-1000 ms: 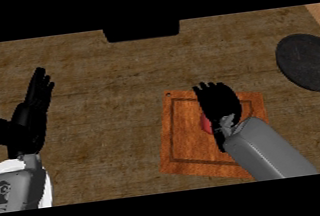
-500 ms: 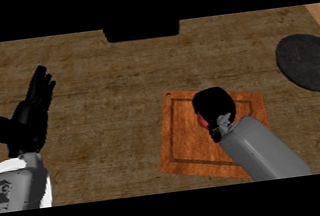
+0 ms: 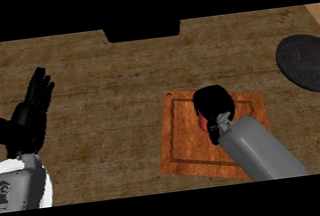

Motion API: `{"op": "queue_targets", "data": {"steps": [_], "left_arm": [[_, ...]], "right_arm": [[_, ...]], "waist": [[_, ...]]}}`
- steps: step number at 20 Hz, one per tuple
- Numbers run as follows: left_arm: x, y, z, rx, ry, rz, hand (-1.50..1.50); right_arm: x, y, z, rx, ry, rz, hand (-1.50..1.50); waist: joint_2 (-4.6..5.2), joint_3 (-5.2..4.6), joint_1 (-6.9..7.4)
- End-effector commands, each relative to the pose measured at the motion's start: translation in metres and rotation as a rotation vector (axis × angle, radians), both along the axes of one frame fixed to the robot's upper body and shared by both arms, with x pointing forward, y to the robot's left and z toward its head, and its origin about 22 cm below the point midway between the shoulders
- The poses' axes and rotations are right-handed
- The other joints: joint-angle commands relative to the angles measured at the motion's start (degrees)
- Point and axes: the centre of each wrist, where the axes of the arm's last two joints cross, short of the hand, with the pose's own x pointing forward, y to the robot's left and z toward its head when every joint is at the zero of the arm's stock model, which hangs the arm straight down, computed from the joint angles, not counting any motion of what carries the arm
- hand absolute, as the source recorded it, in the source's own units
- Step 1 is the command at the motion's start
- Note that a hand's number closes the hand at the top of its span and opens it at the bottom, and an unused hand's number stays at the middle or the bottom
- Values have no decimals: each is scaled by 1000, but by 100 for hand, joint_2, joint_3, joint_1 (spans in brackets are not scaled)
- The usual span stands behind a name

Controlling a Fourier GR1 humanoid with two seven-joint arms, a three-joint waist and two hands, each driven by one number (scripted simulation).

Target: Pick the bell pepper from the cutting board and place it in the pan

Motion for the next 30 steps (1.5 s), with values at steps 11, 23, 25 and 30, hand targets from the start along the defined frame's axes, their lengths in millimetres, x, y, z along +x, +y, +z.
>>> {"op": "queue_targets", "data": {"steps": [11,23,25,30], "left_arm": [[11,-2,1,-1,-19,-33,0],[5,-13,7,5,2,-14,0],[9,-8,-2,4,-12,10,0],[-1,7,8,3,-5,-7,0]], "right_arm": [[67,16,66,166,-624,-731,150],[95,-10,115,363,-979,-909,150],[100,-36,115,365,-1019,-954,150],[98,-113,107,498,-1105,-1052,150]], "waist": [[85,-3,178],[27,7,53],[41,4,19],[38,9,43]]}}
